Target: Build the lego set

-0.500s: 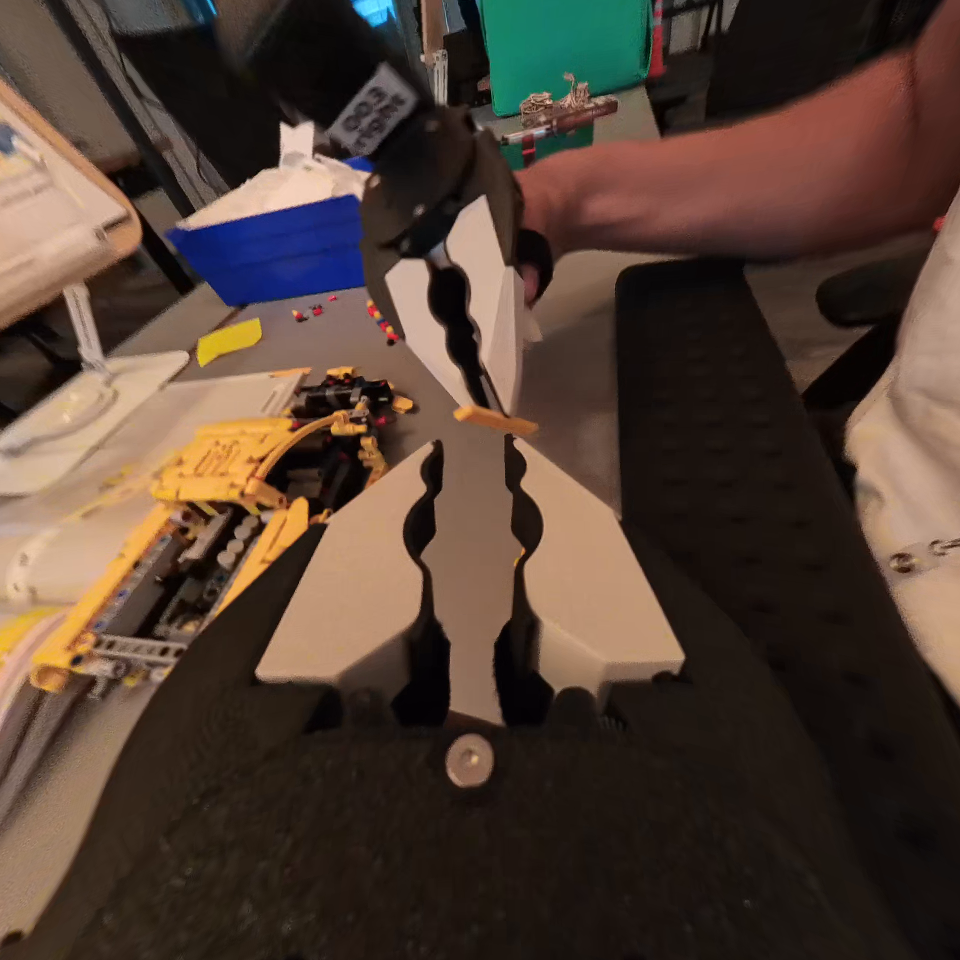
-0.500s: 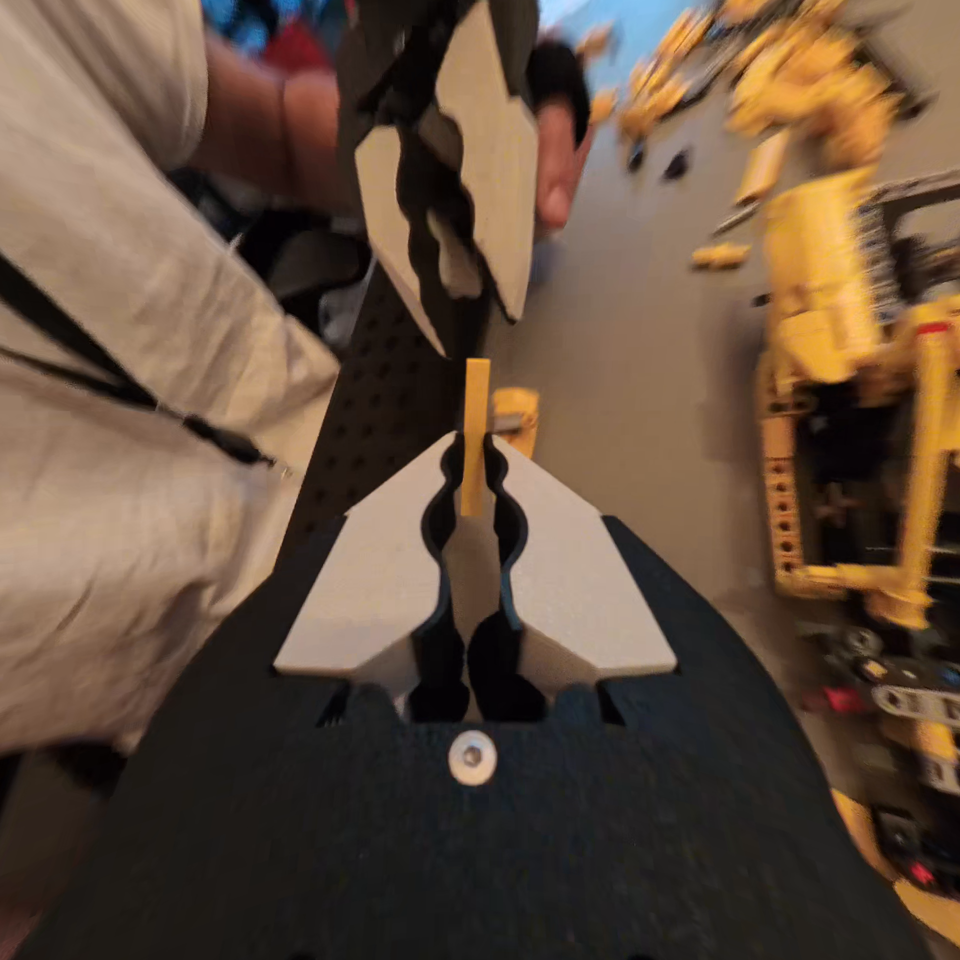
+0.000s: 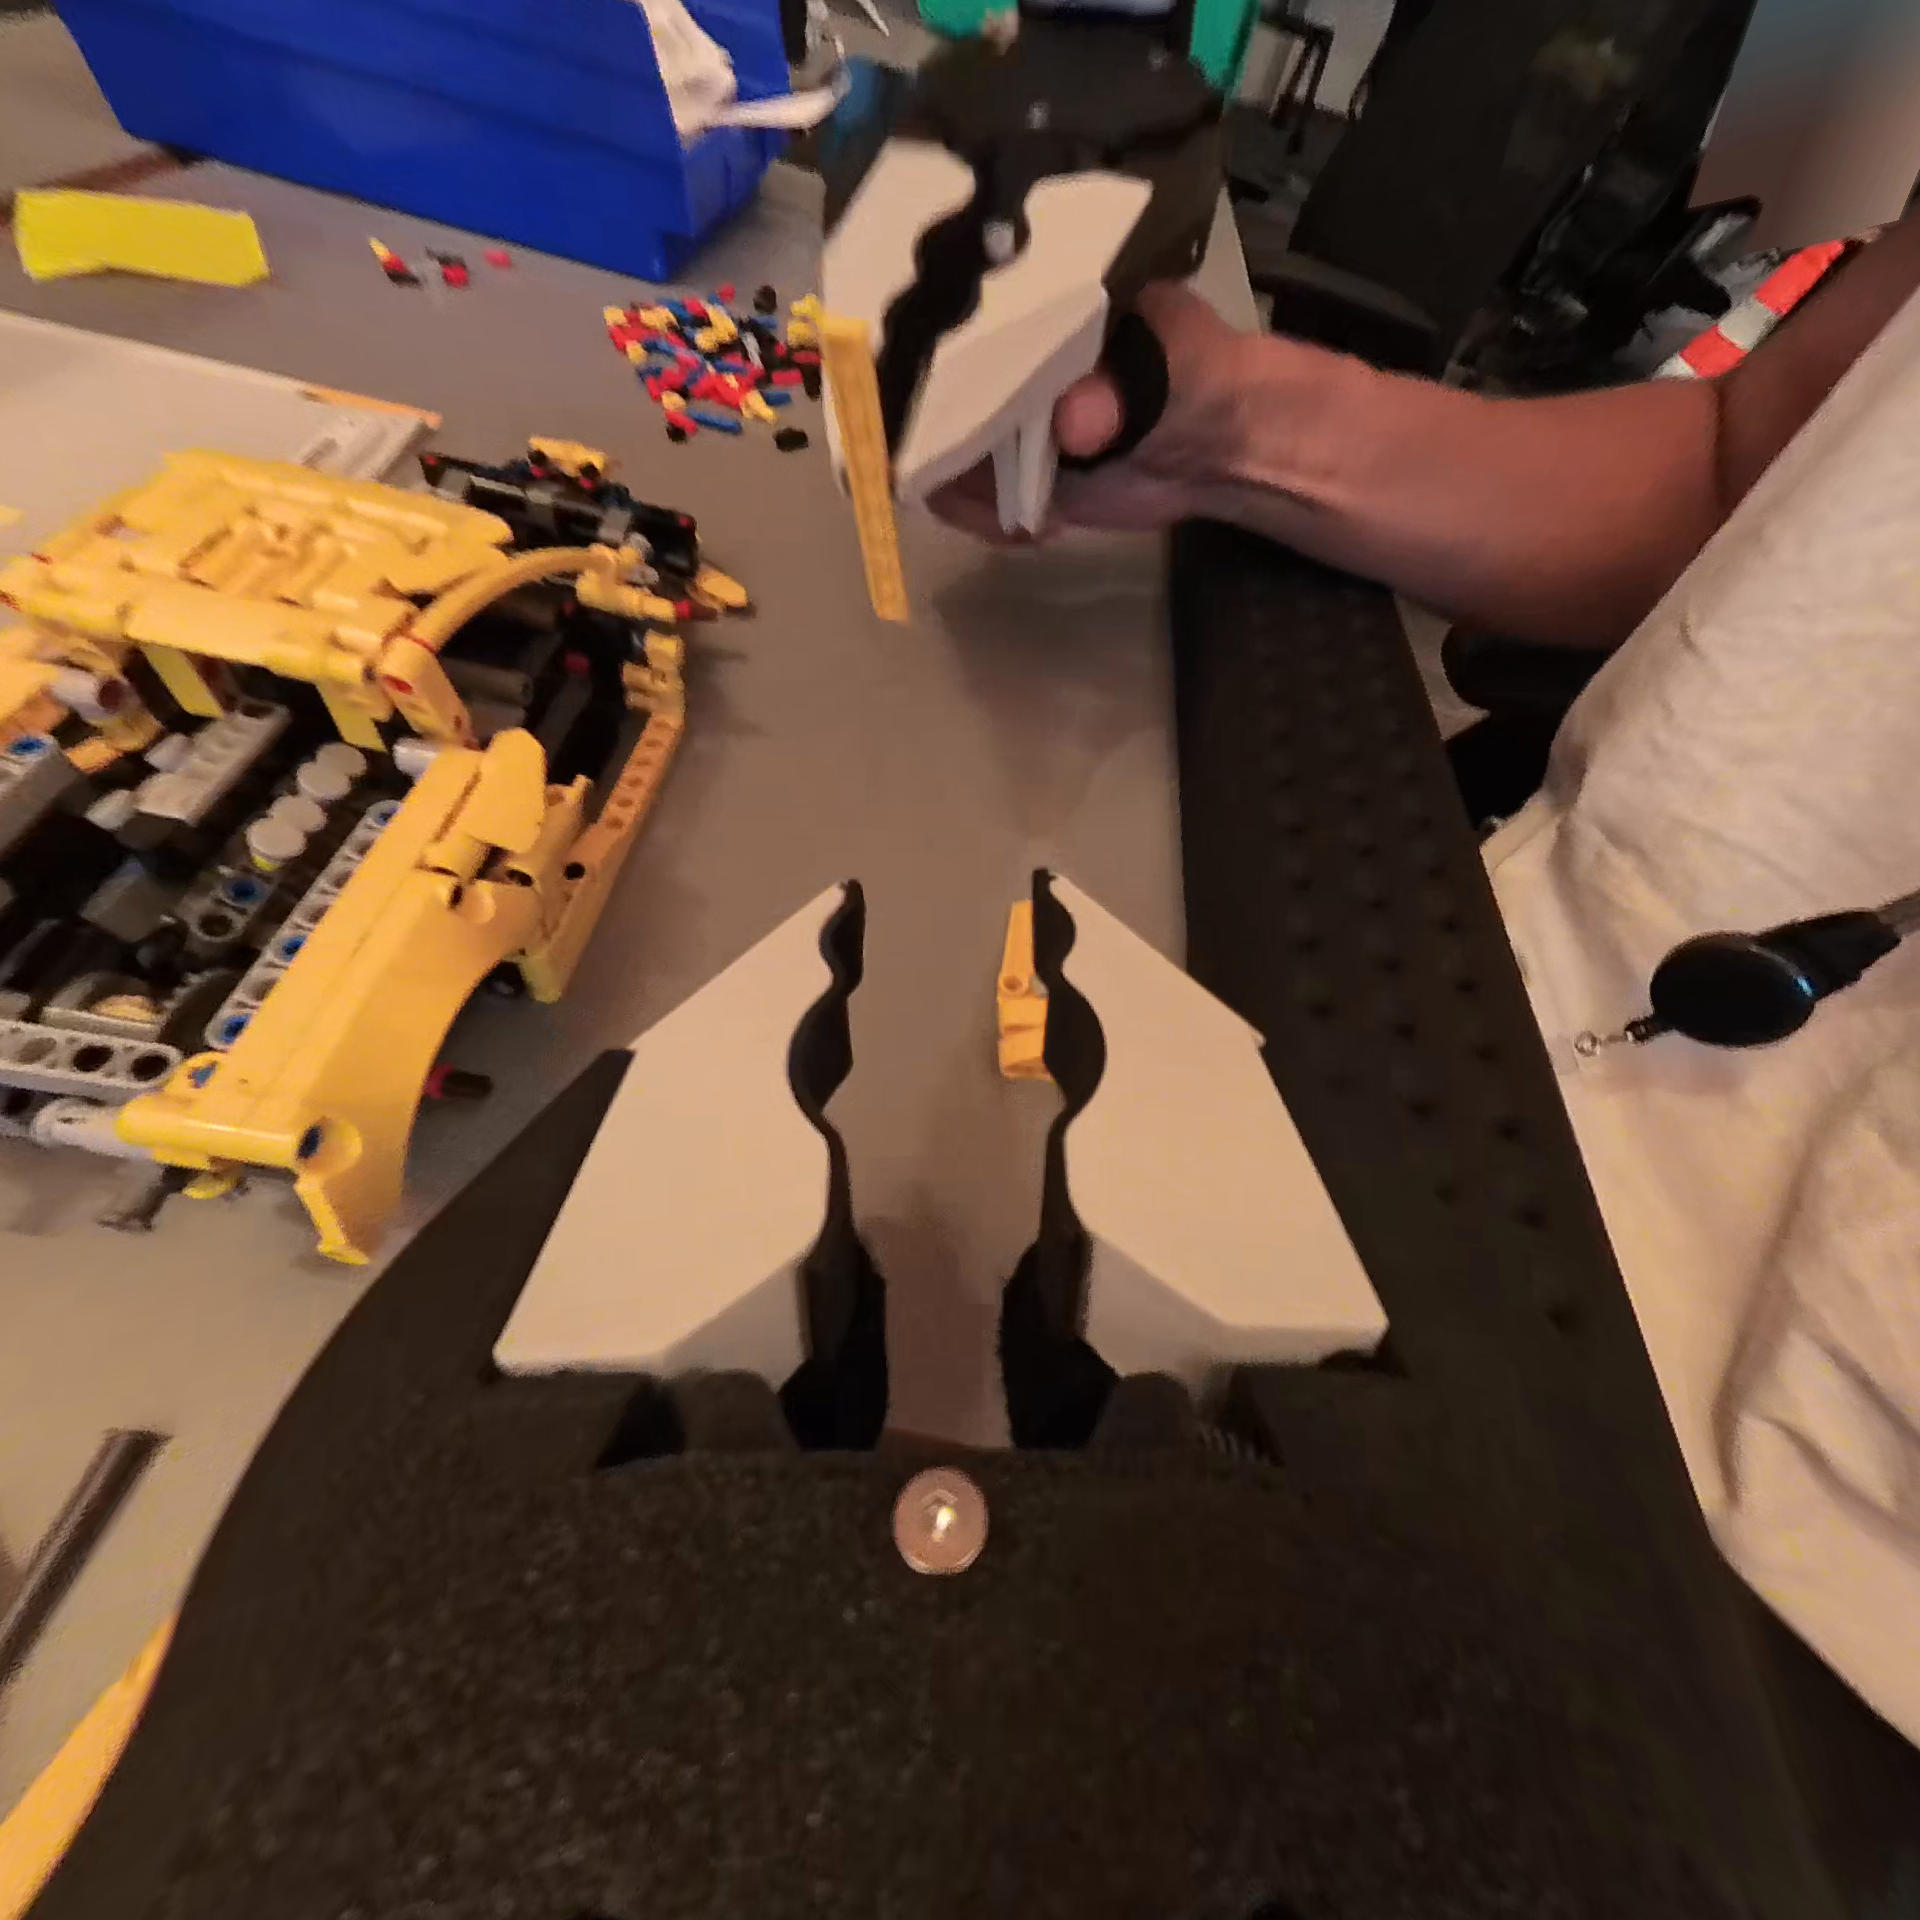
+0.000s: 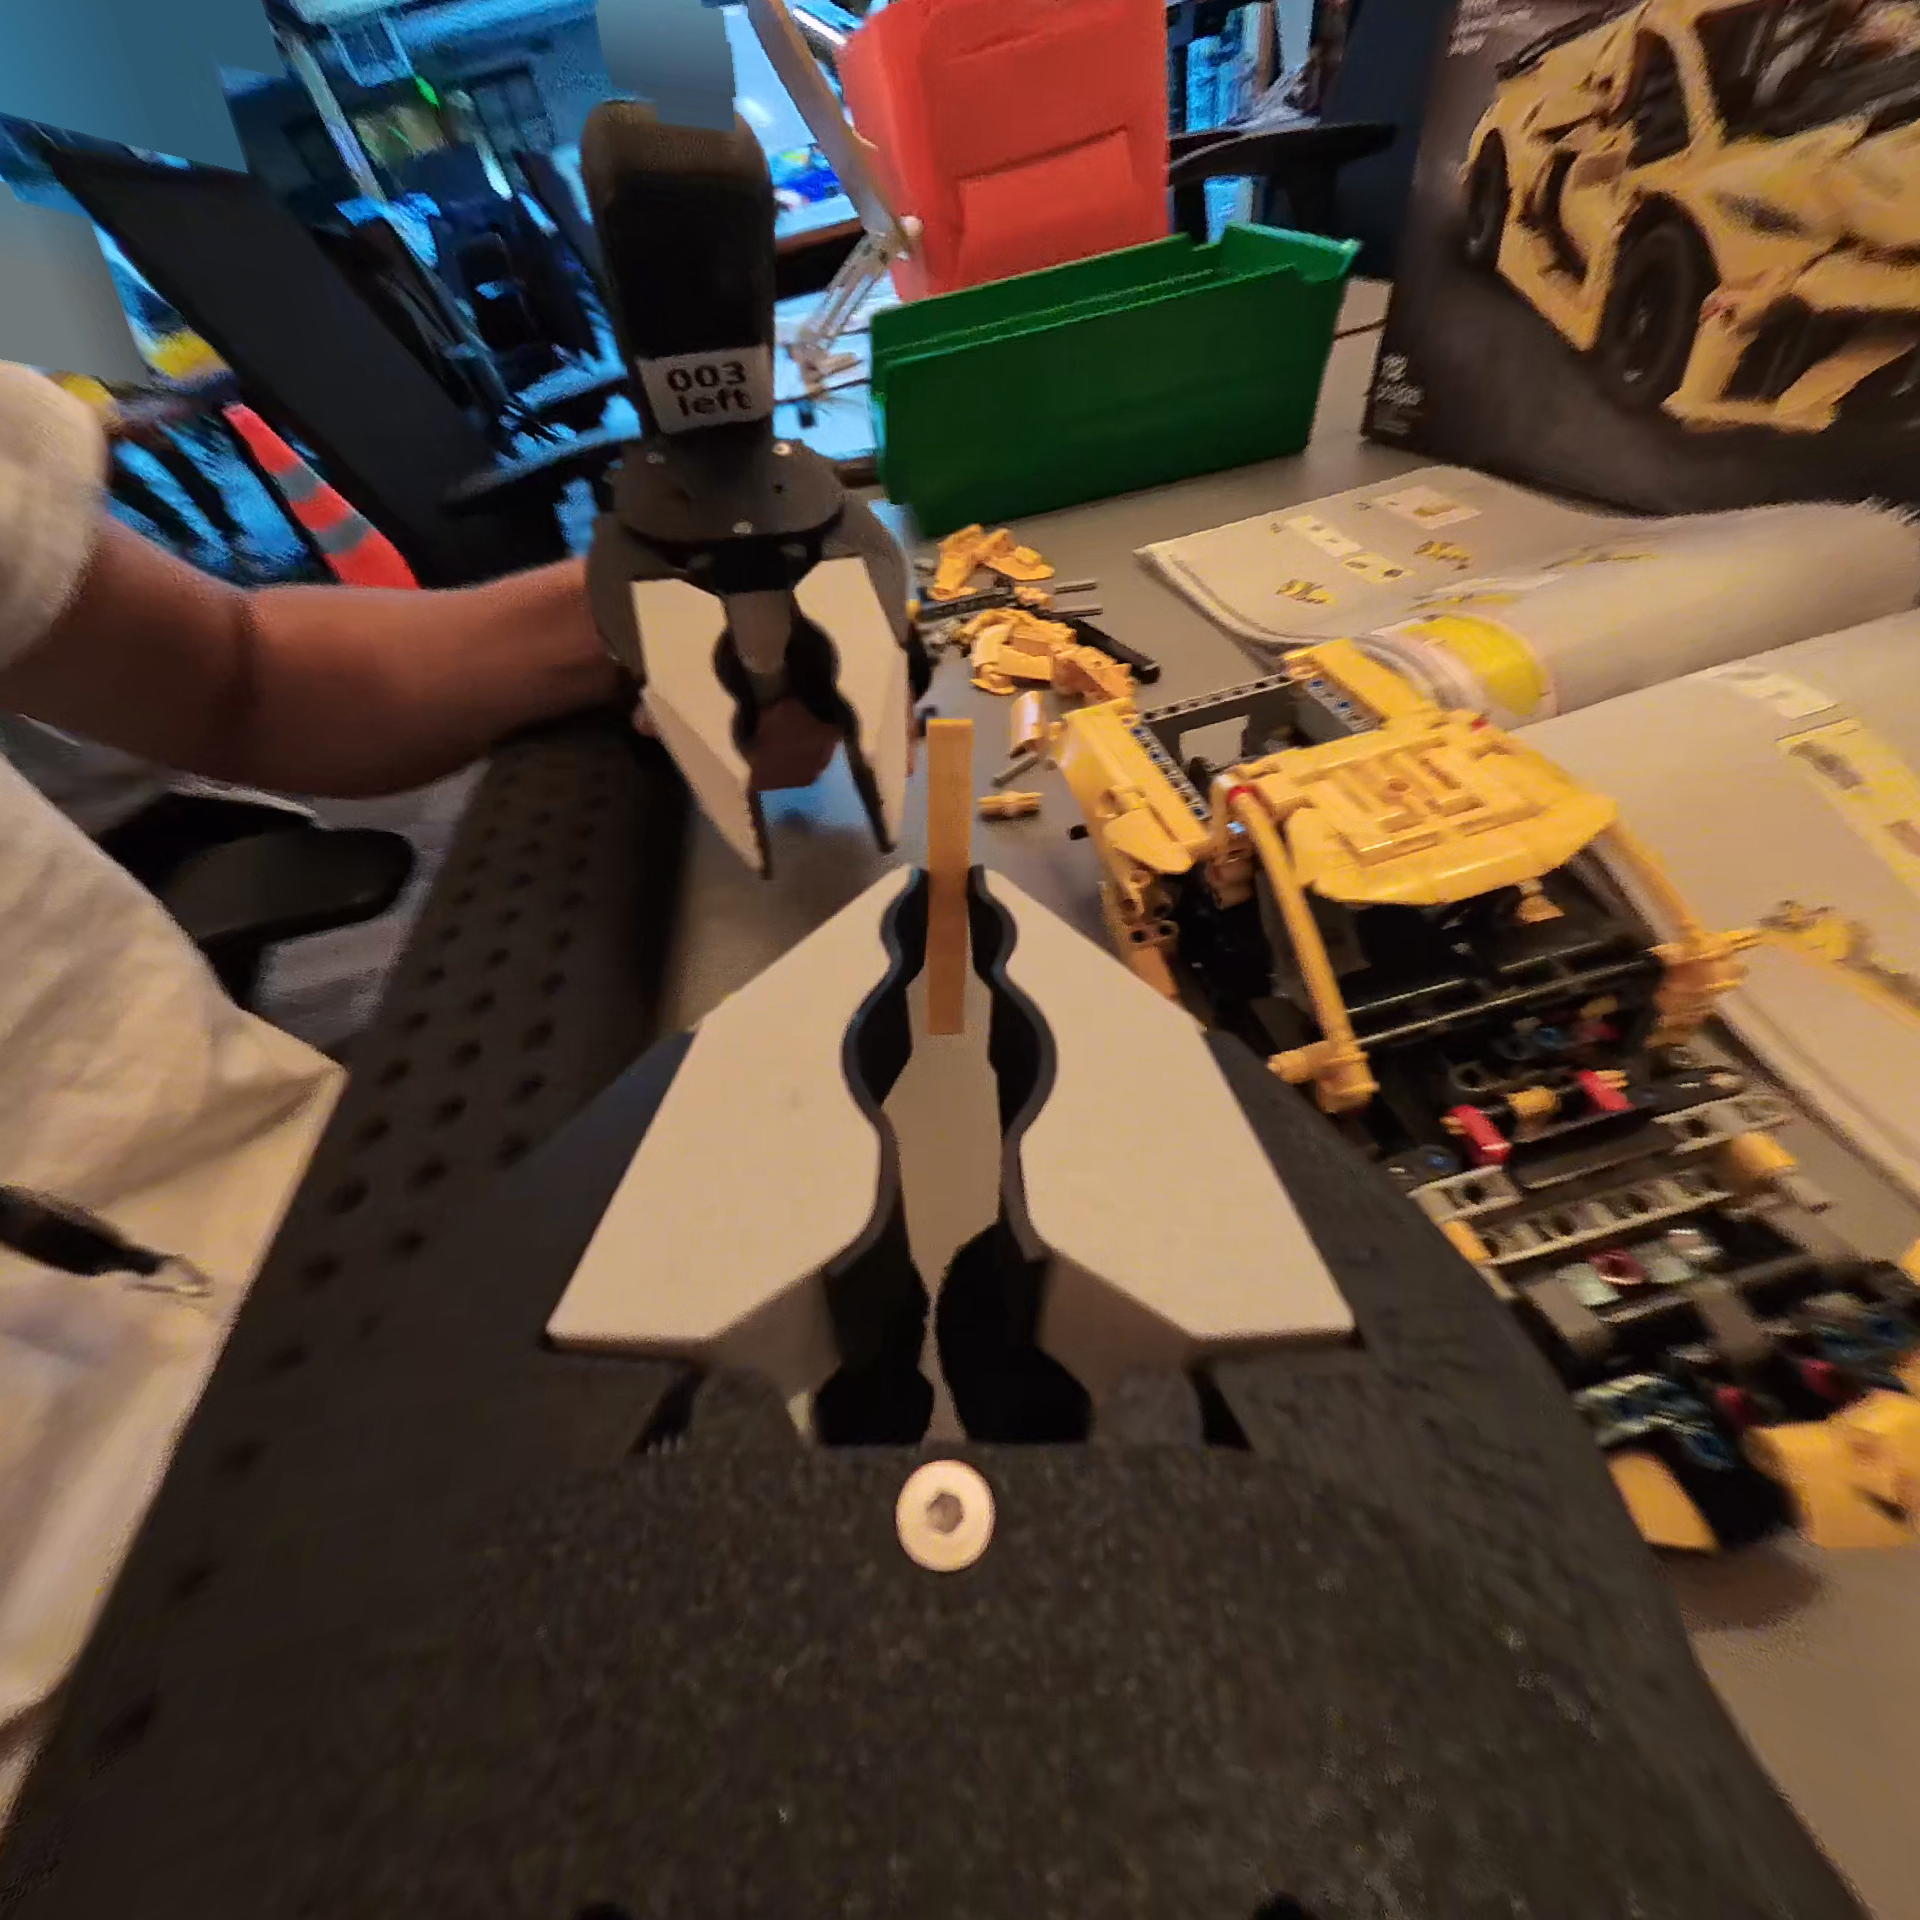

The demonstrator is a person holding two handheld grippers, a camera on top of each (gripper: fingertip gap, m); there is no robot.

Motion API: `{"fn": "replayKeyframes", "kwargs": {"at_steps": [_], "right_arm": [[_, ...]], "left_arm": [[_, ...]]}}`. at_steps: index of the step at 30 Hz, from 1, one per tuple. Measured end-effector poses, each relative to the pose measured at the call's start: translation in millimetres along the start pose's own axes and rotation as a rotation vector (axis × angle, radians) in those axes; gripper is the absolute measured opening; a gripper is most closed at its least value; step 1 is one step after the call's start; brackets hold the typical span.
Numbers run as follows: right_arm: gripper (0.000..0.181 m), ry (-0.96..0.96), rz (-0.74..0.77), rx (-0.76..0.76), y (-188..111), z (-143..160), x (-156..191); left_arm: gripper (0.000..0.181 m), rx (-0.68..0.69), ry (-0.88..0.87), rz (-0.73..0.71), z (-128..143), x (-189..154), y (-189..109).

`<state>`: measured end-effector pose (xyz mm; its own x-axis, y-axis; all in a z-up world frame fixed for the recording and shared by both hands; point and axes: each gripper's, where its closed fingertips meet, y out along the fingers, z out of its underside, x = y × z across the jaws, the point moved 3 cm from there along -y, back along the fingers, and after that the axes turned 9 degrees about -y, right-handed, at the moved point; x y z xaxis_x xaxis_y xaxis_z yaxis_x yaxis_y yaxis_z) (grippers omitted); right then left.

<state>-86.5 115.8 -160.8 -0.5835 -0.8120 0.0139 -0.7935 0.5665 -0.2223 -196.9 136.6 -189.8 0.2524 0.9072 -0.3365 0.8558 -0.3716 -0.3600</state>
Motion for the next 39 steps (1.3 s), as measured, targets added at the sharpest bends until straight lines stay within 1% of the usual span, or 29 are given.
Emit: {"fn": "replayKeyframes", "kwargs": {"at_steps": [4, 6, 7, 9, 11, 13, 15, 17, 19, 22, 25, 27, 29, 30, 31, 32, 33, 34, 35, 36, 39], "right_arm": [[0.006, -0.287, 0.146, 0.064, -9, -1, 3], [0.006, -0.383, 0.195, 0.103, -11, 2, 6], [0.006, -0.413, 0.213, 0.149, -11, 9, 6], [0.006, -0.465, 0.243, 0.239, -10, 24, 5], [0.006, -0.49, 0.248, 0.287, -8, 32, 6], [0.006, -0.478, 0.236, 0.283, -6, 32, 7], [0.006, -0.452, 0.22, 0.257, -5, 30, 8], [0.006, -0.435, 0.221, 0.258, -6, 31, 7], [0.006, -0.426, 0.224, 0.251, -7, 31, 5], [0.006, -0.403, 0.224, 0.237, -8, 29, 4], [0.006, -0.394, 0.225, 0.239, -9, 29, 3], [0.006, -0.396, 0.222, 0.24, -8, 30, 4], [0.006, -0.395, 0.217, 0.248, -6, 31, 4], [0.006, -0.396, 0.217, 0.254, -6, 32, 4], [0.006, -0.397, 0.217, 0.259, -5, 33, 4], [0.006, -0.394, 0.215, 0.262, -5, 34, 4], [0.006, -0.389, 0.214, 0.265, -5, 34, 4], [0.006, -0.385, 0.212, 0.266, -5, 35, 4], [0.006, -0.38, 0.207, 0.266, -4, 35, 5], [0.006, -0.372, 0.201, 0.266, -4, 36, 5], [0.006, -0.365, 0.198, 0.275, -3, 37, 4]], "left_arm": [[0.037, 0.123, 0.027, 0.016, 15, 5, 1], [0.045, 0.202, 0.071, 0.028, 21, 10, -1], [0.048, 0.245, 0.099, 0.047, 23, 11, -1], [0.052, 0.327, 0.151, 0.088, 27, 12, 2], [0.053, 0.394, 0.173, 0.121, 30, 13, 8], [0.053, 0.47, 0.174, 0.159, 35, 11, 16], [0.053, 0.534, 0.157, 0.232, 41, 2, 20], [0.053, 0.541, 0.157, 0.273, 43, -6, 21], [0.053, 0.532, 0.152, 0.271, 44, -9, 22], [0.053, 0.508, 0.063, 0.338, 44, -26, 21], [0.053, 0.495, 0.062, 0.313, 44, -29, 17], [0.052, 0.448, 0.134, 0.266, 37, -24, 15], [0.052, 0.398, 0.3, 0.233, 32, -22, 15], [0.05, 0.418, 0.39, 0.22, 35, -22, 14], [0.044, 0.487, 0.466, 0.199, 40, -20, 13], [0.043, 0.594, 0.518, 0.19, 47, -17, 11], [0.043, 0.694, 0.532, 0.216, 50, -17, 9], [0.043, 0.759, 0.521, 0.269, 47, -22, 8], [0.043, 0.789, 0.521, 0.327, 41, -28, 8], [0.043, 0.804, 0.562, 0.36, 35, -32, 10], [0.044, 0.851, 0.784, 0.377, 28, -31, 21]]}}
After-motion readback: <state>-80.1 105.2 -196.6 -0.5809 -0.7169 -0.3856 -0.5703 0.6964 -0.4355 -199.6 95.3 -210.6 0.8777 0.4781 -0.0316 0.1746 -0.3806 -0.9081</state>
